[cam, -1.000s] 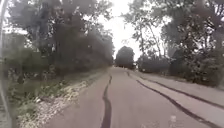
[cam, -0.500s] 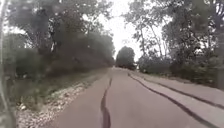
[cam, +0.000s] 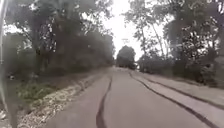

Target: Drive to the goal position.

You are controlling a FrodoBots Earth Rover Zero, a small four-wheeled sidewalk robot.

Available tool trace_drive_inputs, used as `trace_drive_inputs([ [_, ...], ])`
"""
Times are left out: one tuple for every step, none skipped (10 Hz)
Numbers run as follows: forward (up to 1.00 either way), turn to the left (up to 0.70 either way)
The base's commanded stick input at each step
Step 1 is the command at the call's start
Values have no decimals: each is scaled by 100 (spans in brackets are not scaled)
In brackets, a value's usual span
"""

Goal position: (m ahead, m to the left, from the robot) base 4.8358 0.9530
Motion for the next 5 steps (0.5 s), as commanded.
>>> trace_drive_inputs([
  [70, 0],
  [70, 0],
  [70, 0],
  [70, 0],
  [70, 0],
])
